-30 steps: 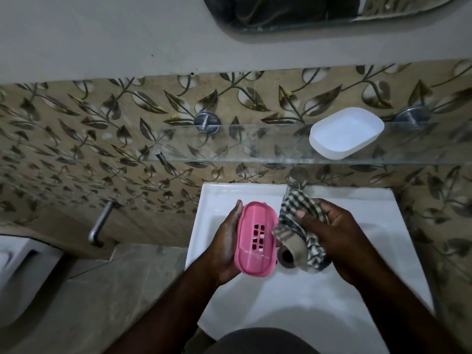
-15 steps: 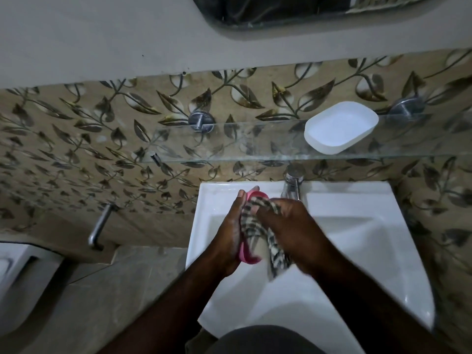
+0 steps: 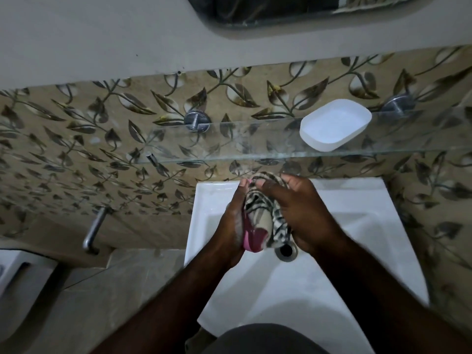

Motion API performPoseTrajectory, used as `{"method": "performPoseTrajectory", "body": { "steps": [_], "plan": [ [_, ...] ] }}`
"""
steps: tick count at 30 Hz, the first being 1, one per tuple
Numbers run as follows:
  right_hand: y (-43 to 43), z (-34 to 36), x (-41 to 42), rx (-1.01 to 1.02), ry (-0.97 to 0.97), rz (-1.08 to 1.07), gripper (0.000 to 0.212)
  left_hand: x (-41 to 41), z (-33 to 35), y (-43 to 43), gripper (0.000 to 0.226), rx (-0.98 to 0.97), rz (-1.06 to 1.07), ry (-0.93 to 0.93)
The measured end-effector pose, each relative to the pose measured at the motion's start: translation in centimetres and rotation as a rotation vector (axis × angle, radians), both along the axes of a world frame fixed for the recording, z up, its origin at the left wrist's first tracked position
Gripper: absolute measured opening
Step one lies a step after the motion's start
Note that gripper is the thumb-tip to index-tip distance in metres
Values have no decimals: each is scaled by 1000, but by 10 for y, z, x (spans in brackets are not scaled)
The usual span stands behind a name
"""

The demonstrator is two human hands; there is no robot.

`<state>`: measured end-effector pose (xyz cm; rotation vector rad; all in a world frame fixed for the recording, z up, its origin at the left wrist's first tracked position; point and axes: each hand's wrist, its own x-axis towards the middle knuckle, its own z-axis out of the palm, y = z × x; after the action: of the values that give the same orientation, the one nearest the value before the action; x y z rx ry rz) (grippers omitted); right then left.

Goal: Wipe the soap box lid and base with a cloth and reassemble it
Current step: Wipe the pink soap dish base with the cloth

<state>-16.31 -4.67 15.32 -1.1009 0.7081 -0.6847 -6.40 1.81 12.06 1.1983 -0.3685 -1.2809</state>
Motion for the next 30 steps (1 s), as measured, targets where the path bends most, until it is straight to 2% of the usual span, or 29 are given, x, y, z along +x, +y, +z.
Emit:
{"method": "performPoseTrajectory", "body": {
  "steps": [3, 5, 8, 12, 14, 16, 18, 22, 25, 28, 30],
  "plan": [
    [10, -2, 4, -117, 33, -1, 15, 8, 6, -3, 60, -19, 27, -8],
    [21, -8, 0, -226, 133, 121, 13, 19, 7, -1, 63, -3, 71, -1],
    [21, -8, -4, -240, 173, 289, 12, 25, 3, 3, 72, 42, 117, -26],
    [-1, 6, 5, -169, 76, 75, 13, 9, 5, 3, 74, 15, 90, -36],
    [2, 8, 9, -257, 98, 38, 17, 10, 8, 3, 70, -10, 95, -36],
    [14, 1, 6, -342, 122, 107, 17, 18, 13, 6, 62, -28, 105, -15],
    [27, -5, 0, -296, 96, 218, 19, 25, 16, 7, 57, -45, 141, 2],
    [26, -16, -17, -417, 167, 366, 17, 22, 17, 10, 69, -1, 185, -14],
    [22, -17, -23, -376, 214, 442, 13, 20, 16, 9, 68, 43, 180, -42],
    [20, -10, -17, -380, 132, 304, 11, 15, 15, 5, 89, 57, 150, -51],
    [18, -6, -10, -405, 91, 147, 10, 10, 14, 4, 88, 37, 143, -40]
  ]
}}
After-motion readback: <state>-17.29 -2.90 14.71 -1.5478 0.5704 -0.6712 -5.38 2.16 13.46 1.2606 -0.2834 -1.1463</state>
